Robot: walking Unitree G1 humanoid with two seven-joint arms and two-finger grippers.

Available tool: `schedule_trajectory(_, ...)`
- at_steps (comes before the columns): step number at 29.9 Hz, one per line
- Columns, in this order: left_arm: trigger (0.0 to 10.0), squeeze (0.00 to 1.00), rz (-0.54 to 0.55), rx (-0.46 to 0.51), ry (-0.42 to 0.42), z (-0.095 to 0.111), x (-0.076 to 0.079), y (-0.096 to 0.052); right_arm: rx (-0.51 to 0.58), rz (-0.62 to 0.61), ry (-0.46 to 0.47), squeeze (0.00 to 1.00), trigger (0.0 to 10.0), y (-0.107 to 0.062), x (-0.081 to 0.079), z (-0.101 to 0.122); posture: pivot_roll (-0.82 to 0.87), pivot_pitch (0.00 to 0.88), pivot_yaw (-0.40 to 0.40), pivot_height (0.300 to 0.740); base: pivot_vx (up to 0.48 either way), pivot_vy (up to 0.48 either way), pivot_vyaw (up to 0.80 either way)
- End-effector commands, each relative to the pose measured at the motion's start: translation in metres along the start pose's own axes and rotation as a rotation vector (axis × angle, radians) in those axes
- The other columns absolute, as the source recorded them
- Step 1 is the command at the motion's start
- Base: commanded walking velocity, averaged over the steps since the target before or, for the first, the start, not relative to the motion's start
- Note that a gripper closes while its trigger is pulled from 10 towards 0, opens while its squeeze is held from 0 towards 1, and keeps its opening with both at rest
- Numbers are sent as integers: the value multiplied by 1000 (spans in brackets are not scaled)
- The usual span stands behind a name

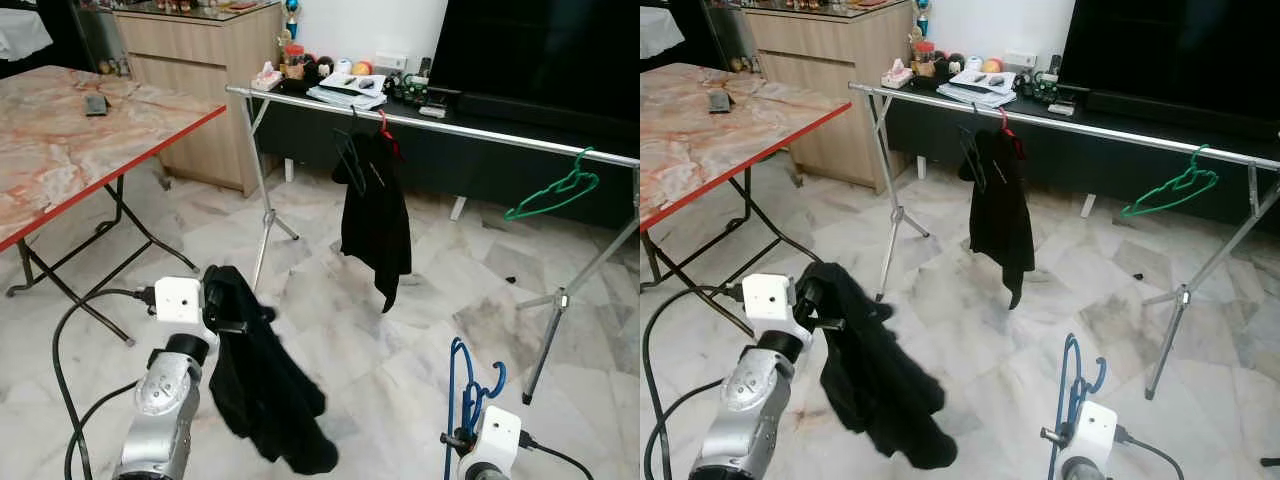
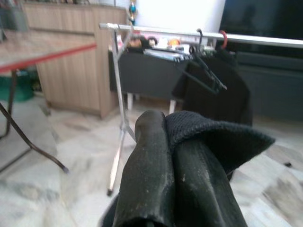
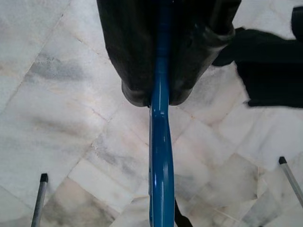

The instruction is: Hang hanger

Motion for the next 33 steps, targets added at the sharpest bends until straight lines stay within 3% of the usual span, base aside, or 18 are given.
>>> schedule_trajectory(1,10000,0,-4,11,-16,7,4,0,10,14,-7,0,10000,-1,-3,0,-3,0,-17,740,0,0,0)
schedule_trajectory(8,10000,0,-9,-18,-17,2,6,-2,-8,25,-28,0,10000,-2,-2,-7,5,0,-9,740,0,83,0)
schedule_trajectory(12,10000,0,3,-33,8,-1,2,-2,-67,4,-87,0,10000,-6,7,-23,13,0,-10,740,0,457,0)
schedule_trajectory(16,10000,0,3,-40,16,-1,-1,-2,-115,-30,-96,0,10000,-12,22,-37,11,0,0,740,0,480,0)
schedule_trajectory(25,10000,0,-21,-24,36,6,4,3,-185,-61,-121,0,10000,-20,35,-59,12,0,16,740,0,480,0)
schedule_trajectory(33,10000,0,-20,-10,45,14,2,8,-175,-48,-152,0,10000,-14,25,-49,25,0,17,740,0,480,0)
Point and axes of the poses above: a point about 5 cm out from each wrist's last joint towards the gripper, its own y axis pointing out of the wrist towards the gripper, its own z axis along the axis of the wrist's last joint, x = y × z, the point moved 5 cm from there along y, pointing out of the wrist towards the gripper, and after that the axes turned 8 degrees about y, right-handed, at the moved point
